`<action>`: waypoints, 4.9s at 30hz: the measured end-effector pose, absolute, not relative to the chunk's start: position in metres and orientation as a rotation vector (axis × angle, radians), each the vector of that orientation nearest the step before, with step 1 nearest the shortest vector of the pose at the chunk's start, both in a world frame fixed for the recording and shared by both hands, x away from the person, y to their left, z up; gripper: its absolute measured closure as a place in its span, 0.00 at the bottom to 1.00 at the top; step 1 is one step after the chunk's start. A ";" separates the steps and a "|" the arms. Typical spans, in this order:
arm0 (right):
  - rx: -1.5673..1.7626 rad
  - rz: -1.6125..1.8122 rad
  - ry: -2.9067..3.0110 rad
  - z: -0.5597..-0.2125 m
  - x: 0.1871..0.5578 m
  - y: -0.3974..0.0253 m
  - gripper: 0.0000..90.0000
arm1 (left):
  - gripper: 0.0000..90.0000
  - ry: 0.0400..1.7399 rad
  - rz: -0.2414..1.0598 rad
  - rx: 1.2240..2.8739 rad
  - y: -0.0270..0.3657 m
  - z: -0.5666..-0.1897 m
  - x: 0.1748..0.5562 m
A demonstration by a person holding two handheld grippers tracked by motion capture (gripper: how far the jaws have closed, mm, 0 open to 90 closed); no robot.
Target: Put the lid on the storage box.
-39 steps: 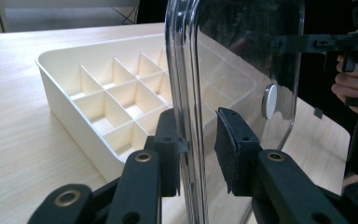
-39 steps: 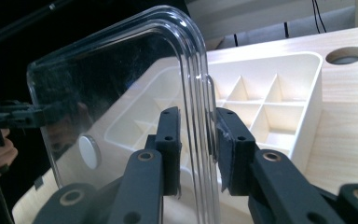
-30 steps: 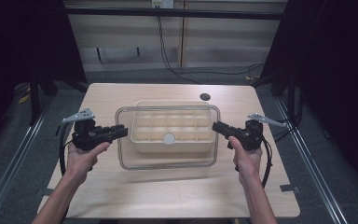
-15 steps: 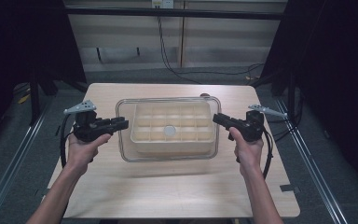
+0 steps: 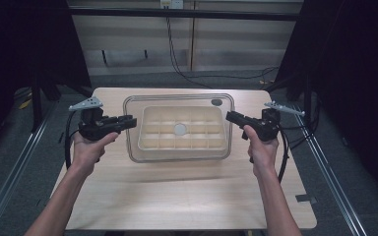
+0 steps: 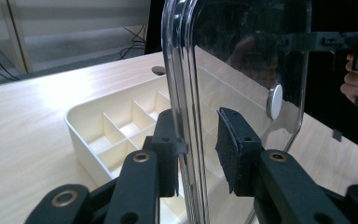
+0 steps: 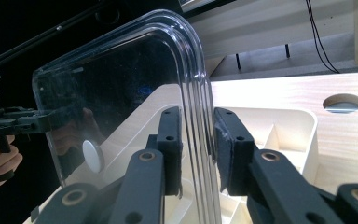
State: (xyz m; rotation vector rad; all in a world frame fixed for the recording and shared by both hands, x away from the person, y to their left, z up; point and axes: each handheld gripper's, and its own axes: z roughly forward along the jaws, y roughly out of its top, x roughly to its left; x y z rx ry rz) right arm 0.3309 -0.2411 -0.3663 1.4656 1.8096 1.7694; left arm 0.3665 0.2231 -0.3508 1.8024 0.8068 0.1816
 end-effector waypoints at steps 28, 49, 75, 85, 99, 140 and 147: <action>1.508 1.752 1.793 -0.373 0.355 -0.247 0.82 | 0.76 0.870 0.184 1.781 0.211 -0.355 0.398; 1.544 1.732 1.783 -0.381 0.371 -0.251 0.82 | 0.74 0.917 0.188 1.801 0.203 -0.365 0.416; 1.629 1.649 1.802 -0.398 0.399 -0.248 0.80 | 0.69 0.978 0.137 1.804 0.200 -0.386 0.447; 1.679 1.556 1.841 -0.408 0.417 -0.243 0.76 | 0.67 1.026 0.136 1.844 0.201 -0.396 0.464; 1.735 1.496 1.845 -0.422 0.427 -0.238 0.72 | 0.61 1.086 0.094 1.838 0.197 -0.415 0.476; 1.809 1.301 1.882 -0.452 0.438 -0.226 0.60 | 0.53 1.137 0.026 1.902 0.196 -0.446 0.488; 1.800 1.302 1.889 -0.452 0.437 -0.227 0.59 | 0.54 1.130 0.011 1.891 0.198 -0.448 0.488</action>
